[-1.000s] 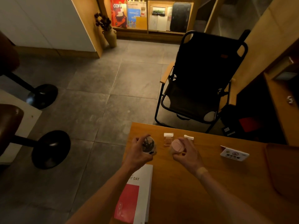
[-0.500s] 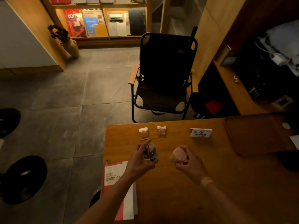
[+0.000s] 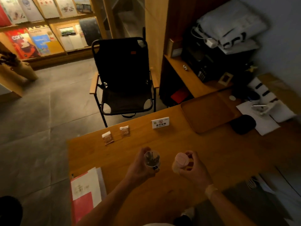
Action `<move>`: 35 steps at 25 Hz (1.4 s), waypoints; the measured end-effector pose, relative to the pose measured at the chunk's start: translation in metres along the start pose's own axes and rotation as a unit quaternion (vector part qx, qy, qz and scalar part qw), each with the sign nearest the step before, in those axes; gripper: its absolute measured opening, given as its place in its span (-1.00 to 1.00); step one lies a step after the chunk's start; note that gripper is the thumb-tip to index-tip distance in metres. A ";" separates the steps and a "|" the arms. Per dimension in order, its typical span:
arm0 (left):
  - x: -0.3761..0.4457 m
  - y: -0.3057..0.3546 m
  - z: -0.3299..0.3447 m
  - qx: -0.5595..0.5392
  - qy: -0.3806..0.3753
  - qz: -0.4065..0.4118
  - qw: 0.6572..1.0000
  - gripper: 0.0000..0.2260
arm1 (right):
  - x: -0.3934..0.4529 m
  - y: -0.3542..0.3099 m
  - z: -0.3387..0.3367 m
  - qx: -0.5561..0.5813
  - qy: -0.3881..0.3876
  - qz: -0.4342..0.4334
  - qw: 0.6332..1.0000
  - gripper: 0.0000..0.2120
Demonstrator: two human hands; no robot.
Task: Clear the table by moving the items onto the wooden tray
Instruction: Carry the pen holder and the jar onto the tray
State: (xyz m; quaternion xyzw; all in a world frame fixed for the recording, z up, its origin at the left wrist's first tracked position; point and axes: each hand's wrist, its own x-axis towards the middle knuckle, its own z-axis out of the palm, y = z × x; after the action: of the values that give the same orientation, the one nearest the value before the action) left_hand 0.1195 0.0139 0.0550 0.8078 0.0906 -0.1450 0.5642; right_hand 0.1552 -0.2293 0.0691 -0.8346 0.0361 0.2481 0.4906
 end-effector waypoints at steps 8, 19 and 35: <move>0.010 0.056 0.103 -0.027 -0.053 0.034 0.998 -0.34 | -0.052 0.055 -0.109 0.054 0.036 -0.016 0.998 -0.41; 0.017 0.093 0.196 -0.032 -0.073 0.027 0.996 -0.30 | -0.076 0.109 -0.212 0.058 0.056 -0.024 0.996 -0.42; 0.106 0.102 0.180 -0.020 -0.036 0.012 0.999 -0.31 | 0.020 0.080 -0.232 0.000 0.018 -0.022 1.000 -0.46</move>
State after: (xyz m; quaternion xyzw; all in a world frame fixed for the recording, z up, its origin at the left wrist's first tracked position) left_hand 0.2271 -0.1918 0.0513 0.7914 0.0636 -0.1651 0.5851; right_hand 0.2363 -0.4611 0.0874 -0.8393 0.0267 0.2227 0.4952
